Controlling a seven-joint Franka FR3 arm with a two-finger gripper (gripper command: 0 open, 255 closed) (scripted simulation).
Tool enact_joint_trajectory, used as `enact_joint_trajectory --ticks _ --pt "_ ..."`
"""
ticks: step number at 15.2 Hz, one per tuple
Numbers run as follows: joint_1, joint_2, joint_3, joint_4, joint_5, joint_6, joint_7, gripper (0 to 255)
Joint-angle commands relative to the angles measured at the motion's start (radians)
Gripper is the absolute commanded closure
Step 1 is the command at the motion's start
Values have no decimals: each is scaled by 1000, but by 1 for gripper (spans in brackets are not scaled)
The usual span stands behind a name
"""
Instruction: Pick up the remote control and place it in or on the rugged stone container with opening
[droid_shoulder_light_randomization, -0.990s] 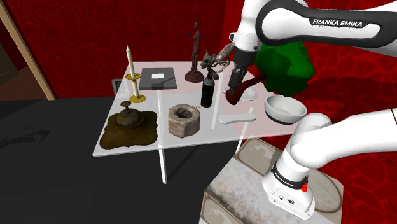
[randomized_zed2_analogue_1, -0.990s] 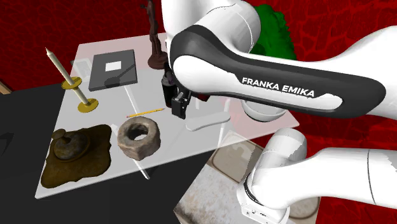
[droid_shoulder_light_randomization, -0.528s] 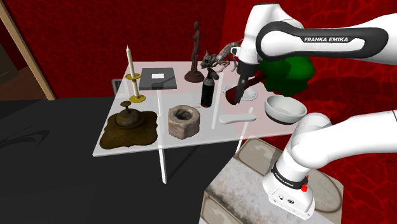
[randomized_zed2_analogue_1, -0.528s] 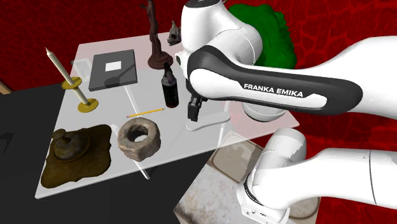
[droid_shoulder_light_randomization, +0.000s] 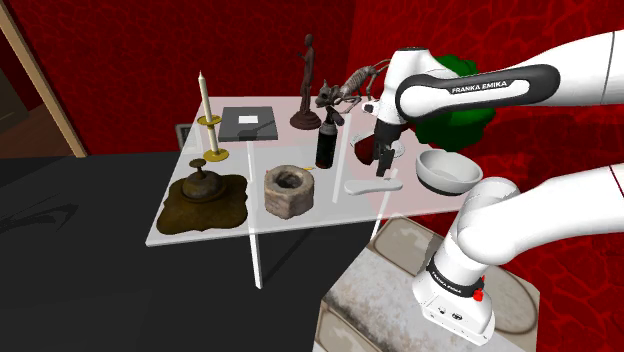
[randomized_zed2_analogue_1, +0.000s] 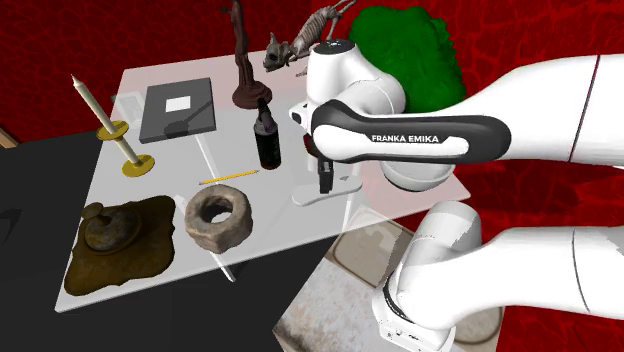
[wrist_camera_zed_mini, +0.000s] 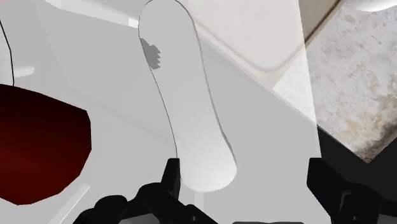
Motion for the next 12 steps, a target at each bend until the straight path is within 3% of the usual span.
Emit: enact_joint_trajectory --ticks 1,5,12 --pt "2 44 -59 -20 -35 61 -100 0" --pt "21 177 -179 -27 -88 190 -288 0" --pt "26 246 -209 -72 -99 304 -298 0"
